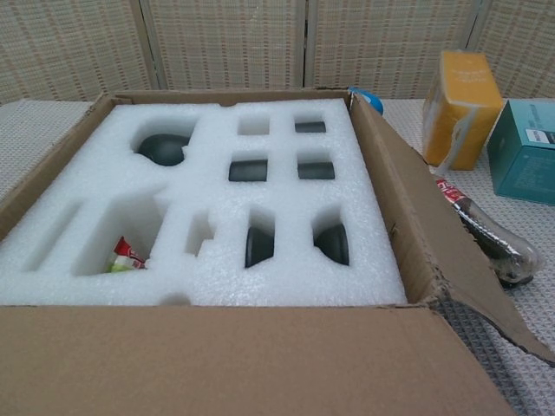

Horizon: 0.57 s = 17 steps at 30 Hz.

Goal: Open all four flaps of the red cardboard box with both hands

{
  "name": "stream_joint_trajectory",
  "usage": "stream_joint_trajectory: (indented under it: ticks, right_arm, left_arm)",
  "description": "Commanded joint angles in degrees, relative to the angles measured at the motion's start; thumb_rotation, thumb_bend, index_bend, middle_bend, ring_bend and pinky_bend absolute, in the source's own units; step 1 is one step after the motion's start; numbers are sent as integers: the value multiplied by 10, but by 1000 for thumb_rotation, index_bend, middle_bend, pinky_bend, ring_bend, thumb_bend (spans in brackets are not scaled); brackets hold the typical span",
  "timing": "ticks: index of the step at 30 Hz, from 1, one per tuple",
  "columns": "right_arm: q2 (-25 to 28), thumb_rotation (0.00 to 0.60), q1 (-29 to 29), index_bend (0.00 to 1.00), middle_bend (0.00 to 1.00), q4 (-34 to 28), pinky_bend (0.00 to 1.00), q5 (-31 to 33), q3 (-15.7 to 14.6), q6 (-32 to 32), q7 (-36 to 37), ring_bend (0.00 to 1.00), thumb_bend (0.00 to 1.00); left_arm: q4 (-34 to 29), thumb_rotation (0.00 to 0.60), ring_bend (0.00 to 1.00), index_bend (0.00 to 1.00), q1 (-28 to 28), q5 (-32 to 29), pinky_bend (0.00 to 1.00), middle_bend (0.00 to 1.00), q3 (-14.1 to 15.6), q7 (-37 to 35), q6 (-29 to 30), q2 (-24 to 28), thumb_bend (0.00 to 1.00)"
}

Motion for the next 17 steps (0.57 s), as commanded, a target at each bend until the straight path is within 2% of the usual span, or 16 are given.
stream_joint_trajectory:
  ticks: [1,12,17]
  right_arm:
    - [-15,600,-27,0,57,27,0,15,12,6,21,55,118]
    - [-31,600,-64,0,53,92,0,-3,16,-22,116,52,118]
    - [-34,600,-67,0,50,112,0,-19,22,-31,127,46,118]
  left_arm:
    - [6,365,291,233,15,1,0,316,8,2,14,-5,236]
    - [26,368,291,251,71,47,0,316,37,11,79,-41,236]
    - [38,368,292,256,79,67,0,316,42,1,88,-48,236]
